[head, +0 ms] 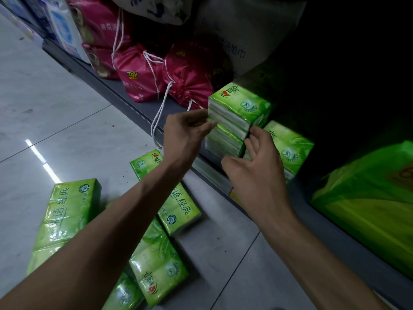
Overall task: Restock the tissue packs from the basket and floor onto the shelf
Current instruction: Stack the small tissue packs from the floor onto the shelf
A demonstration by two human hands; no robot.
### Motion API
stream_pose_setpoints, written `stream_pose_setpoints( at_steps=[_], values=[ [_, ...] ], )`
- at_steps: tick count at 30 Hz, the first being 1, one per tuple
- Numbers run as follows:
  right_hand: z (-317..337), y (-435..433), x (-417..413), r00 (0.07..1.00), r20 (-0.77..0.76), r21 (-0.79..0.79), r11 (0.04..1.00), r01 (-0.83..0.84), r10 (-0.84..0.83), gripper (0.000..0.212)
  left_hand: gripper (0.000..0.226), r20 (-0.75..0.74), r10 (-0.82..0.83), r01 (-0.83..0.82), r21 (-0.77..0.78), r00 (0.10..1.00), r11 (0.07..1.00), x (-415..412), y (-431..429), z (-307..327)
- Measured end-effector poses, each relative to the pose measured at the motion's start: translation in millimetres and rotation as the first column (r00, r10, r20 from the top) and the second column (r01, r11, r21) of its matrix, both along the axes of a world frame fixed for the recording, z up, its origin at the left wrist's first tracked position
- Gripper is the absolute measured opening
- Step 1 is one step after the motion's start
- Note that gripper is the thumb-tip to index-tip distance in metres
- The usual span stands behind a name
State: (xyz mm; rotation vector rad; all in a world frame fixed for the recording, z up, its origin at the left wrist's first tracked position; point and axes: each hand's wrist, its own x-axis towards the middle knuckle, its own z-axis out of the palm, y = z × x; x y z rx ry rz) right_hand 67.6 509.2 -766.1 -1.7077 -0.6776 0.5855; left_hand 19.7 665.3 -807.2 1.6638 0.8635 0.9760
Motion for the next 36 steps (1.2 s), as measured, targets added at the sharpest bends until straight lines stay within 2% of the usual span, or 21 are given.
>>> stream_pose_setpoints(
  at_steps=[11, 13, 16, 19, 27, 30, 33, 36],
  values=[
    [3, -1, 3, 1.000, 0.024, 0.010, 1.000, 0.003, -0.003, 0.074, 0.038, -0.018, 0.015, -0.015, 0.009, 1.000, 1.000, -1, -3, 3],
    [3, -3, 2, 1.000, 0.015, 0.022, 1.000, 0.014, -0.014, 0.073, 0.040, -0.053, -0.019, 0.020, 0.023, 0.998, 1.000, -5, -4, 5],
    [2, -11, -3, 1.000, -0.007, 0.035, 0.999, 0.028, -0.028, 0.071, 0.056, -0.160, -0.100, 0.114, 0.086, 0.982, 0.990, -16, -6, 8],
    [0, -23, -12, 1.000, -0.003, 0.042, 0.999, 0.028, -0.028, 0.067, 0.069, -0.226, -0.184, 0.205, 0.074, 0.957, 0.976, -28, -5, 8],
    [-11, -32, -35, 0.989, 0.134, -0.054, 0.997, -0.062, 0.068, 0.058, 0.065, -0.337, -0.175, 0.199, 0.037, 0.925, 0.979, -84, -7, -7],
    [-18, -21, -46, 0.973, 0.178, -0.137, 0.983, -0.126, 0.149, 0.059, 0.061, -0.439, -0.136, 0.174, 0.049, 0.888, 0.983, -119, -10, -17],
    [-29, -10, -59, 0.933, 0.242, -0.231, 0.950, -0.211, 0.266, 0.057, 0.054, -0.560, -0.010, 0.096, 0.124, 0.829, 0.988, -165, -15, -28],
    [-43, 1, -75, 0.861, 0.305, -0.320, 0.895, -0.311, 0.408, 0.057, 0.058, -0.743, 0.151, 0.020, 0.216, 0.652, 0.976, -214, -17, -40]
  ],
)
